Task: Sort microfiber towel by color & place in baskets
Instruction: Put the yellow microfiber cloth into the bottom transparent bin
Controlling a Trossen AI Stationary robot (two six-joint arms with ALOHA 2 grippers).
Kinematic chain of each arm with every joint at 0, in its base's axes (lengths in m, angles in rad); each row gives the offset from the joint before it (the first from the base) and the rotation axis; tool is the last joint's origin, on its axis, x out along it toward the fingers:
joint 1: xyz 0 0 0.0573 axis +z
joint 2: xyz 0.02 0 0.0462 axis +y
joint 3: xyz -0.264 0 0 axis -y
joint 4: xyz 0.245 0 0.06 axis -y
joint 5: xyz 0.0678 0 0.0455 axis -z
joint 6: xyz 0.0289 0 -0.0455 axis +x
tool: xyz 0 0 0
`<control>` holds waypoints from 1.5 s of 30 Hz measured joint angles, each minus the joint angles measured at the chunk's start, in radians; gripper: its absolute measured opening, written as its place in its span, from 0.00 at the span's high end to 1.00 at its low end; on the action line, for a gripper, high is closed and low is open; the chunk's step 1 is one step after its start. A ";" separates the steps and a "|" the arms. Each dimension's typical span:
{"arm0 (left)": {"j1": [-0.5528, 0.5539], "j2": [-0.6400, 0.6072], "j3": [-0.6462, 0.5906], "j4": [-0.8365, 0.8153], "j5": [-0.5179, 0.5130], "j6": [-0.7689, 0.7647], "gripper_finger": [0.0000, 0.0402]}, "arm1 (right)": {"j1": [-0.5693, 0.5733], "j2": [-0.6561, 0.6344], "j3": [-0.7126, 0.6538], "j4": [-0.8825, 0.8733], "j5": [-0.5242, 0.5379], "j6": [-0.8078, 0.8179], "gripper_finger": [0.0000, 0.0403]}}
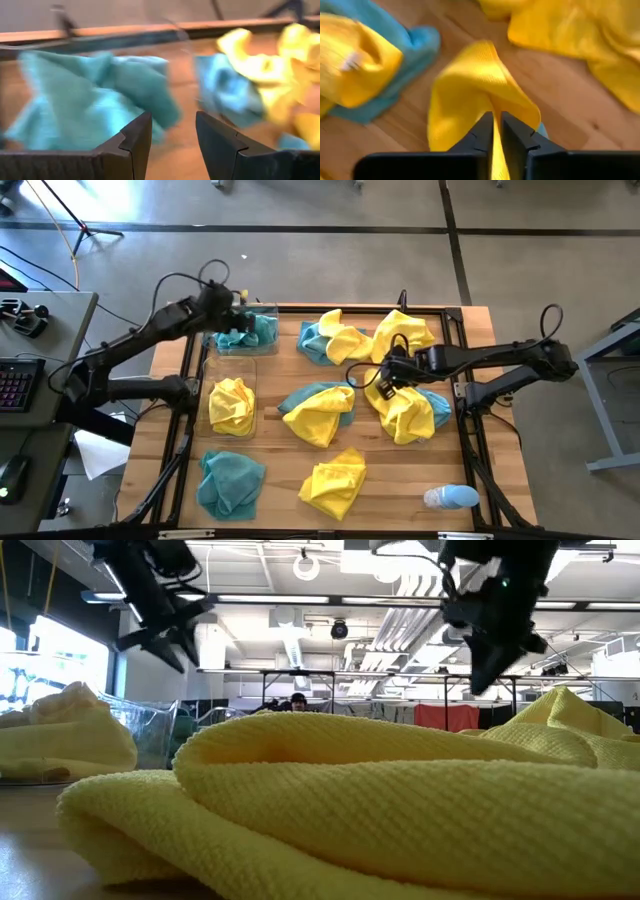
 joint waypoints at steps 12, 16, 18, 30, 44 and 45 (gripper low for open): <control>-0.398 0.044 0.000 0.247 -0.067 -0.155 0.65 | -0.009 0.000 -0.028 -0.113 -0.154 0.031 0.59; -0.502 0.082 0.000 0.315 -0.110 -0.185 0.65 | -0.009 0.002 -0.028 -0.181 -0.156 0.012 0.57; -0.553 0.114 0.014 0.327 -0.135 -0.204 0.65 | -0.006 0.002 -0.028 -0.185 -0.171 -0.010 0.58; -0.731 0.359 0.234 0.324 -0.223 -0.193 0.65 | 0.097 0.002 -0.090 -0.162 -0.197 -0.004 0.70; -0.810 0.404 0.286 0.325 -0.225 -0.209 0.65 | 0.231 -0.040 -0.113 -0.129 -0.134 0.023 0.96; -0.812 0.404 0.286 0.326 -0.225 -0.209 0.65 | 0.239 -0.058 -0.113 -0.126 -0.123 0.026 0.96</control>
